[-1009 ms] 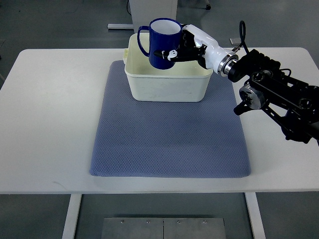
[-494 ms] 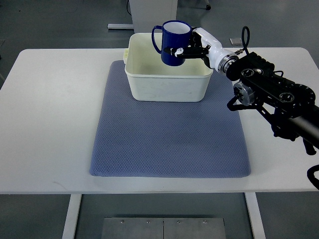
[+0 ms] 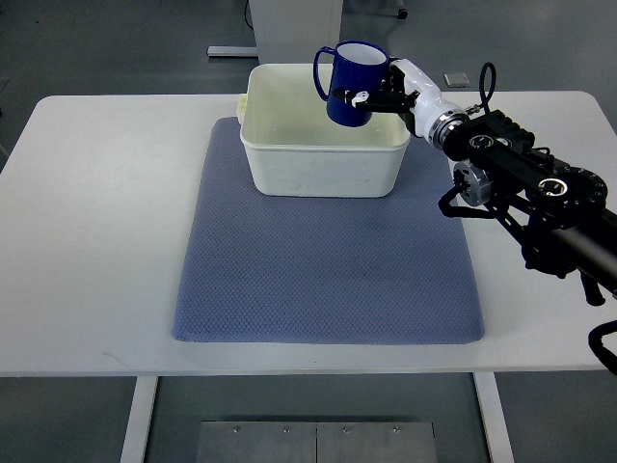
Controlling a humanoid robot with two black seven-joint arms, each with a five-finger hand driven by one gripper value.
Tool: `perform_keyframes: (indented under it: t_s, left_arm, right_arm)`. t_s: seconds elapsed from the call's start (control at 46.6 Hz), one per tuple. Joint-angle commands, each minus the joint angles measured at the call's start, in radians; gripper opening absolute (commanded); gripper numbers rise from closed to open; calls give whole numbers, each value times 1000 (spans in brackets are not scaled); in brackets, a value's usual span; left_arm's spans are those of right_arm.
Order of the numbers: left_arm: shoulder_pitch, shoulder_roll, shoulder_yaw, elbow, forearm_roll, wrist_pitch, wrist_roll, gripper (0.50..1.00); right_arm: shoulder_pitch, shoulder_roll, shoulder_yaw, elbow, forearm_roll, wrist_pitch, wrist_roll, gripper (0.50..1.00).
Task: Place cup in box with right hand
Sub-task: 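Carry the mug over the cream box and lower it inside, then open the right hand, releasing the mug into the box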
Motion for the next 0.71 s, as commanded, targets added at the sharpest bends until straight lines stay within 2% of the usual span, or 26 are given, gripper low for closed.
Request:
perform_keyframes:
  t_s: [0.0,0.172,0.193,0.215,0.279,0.301,0.322,0.344,0.58,0.687]
  left_arm:
    - [0,0,0,0,0,0,0,1000]
    - [0,0,0,0,0,0,0,1000]
    - [0,0,0,0,0,0,0,1000]
    - [0,0,0,0,0,0,0,1000]
    - [0,0,0,0,0,0,0,1000]
    - [0,0,0,0,0,0,1,1000]
    - [0,0,0,0,0,0,1,1000]
    - [0,0,0,0,0,0,0,1000]
    - [0,0,0,0,0,0,0,1000]
    - [0,0,0,0,0,0,1,1000]
  right_arm:
    - [-3,0,-2,0,0,0,0,500]
    - [-9,-5,-3,3,0,2,0,500]
    - [-11,-5,-3,5,0,3,0,522]
    - [-11,-5,-3,5,0,3,0,597]
    - [-11,-6,-3,5,0,3,1,865]
    - [-11,-8,-3,6,0,2,1,926]
    - [-11,-7,-3,6,0,2,1,966]
    - [-11,-8,-2,6,0,2,3,985]
    - [-8,-42,0,45,0,2,14,998]
    - [-8,-85,23,121,2,3,14,1000]
